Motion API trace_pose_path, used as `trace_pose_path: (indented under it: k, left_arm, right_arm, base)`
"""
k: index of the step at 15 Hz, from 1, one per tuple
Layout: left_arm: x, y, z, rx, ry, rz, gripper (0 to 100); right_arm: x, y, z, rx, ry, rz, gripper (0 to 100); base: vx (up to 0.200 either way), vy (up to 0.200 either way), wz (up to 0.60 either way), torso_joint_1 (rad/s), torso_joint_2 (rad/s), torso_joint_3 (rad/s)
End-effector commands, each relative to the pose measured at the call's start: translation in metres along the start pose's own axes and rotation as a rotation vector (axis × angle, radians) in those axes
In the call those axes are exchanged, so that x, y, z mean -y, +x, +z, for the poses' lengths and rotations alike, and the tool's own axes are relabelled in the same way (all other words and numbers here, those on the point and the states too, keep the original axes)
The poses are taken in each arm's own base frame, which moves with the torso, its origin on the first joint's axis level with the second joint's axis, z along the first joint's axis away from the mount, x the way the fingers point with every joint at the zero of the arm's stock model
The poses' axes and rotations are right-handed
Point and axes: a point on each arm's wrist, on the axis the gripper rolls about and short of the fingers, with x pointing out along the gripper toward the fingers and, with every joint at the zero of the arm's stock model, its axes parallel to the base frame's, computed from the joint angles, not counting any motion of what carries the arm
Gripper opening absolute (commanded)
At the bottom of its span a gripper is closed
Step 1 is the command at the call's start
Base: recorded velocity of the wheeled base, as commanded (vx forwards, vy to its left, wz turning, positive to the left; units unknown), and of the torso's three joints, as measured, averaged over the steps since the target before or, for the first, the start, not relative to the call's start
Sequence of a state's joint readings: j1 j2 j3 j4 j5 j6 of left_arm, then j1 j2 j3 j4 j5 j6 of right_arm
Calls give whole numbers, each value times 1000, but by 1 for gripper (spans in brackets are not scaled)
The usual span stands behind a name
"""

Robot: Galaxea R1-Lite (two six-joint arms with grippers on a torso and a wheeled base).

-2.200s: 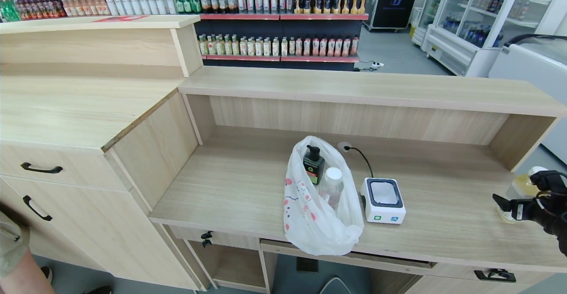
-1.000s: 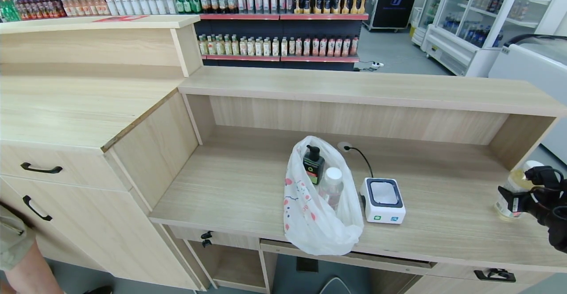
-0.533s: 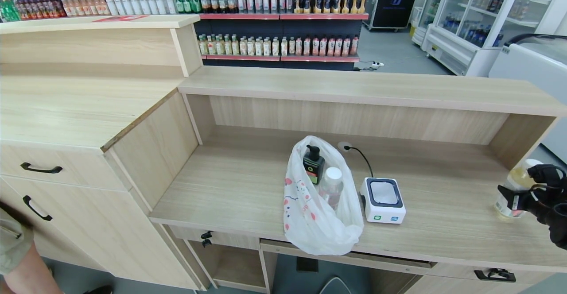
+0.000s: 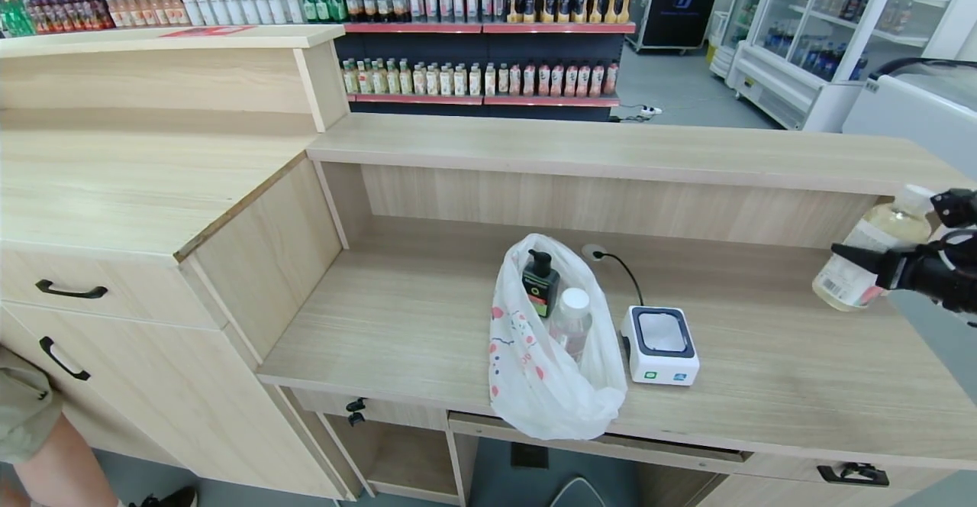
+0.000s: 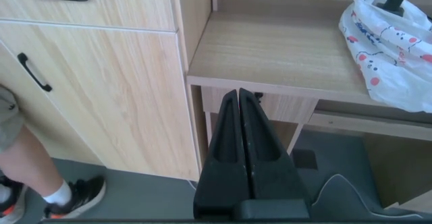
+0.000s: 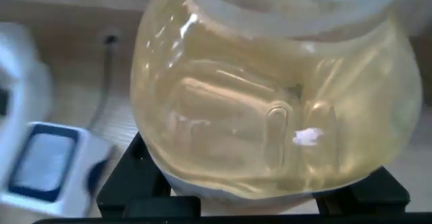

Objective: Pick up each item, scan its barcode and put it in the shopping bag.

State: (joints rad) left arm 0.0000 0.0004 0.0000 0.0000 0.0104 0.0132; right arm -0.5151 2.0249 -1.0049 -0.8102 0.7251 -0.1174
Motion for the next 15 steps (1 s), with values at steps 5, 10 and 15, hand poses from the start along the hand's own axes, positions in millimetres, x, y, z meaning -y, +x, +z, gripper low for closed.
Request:
trace_pose_path:
  k: [5, 10, 15]
  left_arm:
    - [0, 0, 0, 0, 1, 0, 0]
    - [0, 0, 0, 0, 1, 0, 0]
    - [0, 0, 0, 0, -1, 0, 0]
  right_arm:
    - [-153, -64, 96, 89, 152, 620, 0]
    - [-215, -98, 99, 62, 148, 892, 0]
    - [-252, -139, 103, -8, 172, 1033, 0]
  base:
    - [0, 0, 0, 0, 0, 0]
    - [0, 0, 0, 0, 0, 0]
    - [0, 0, 0, 0, 0, 0]
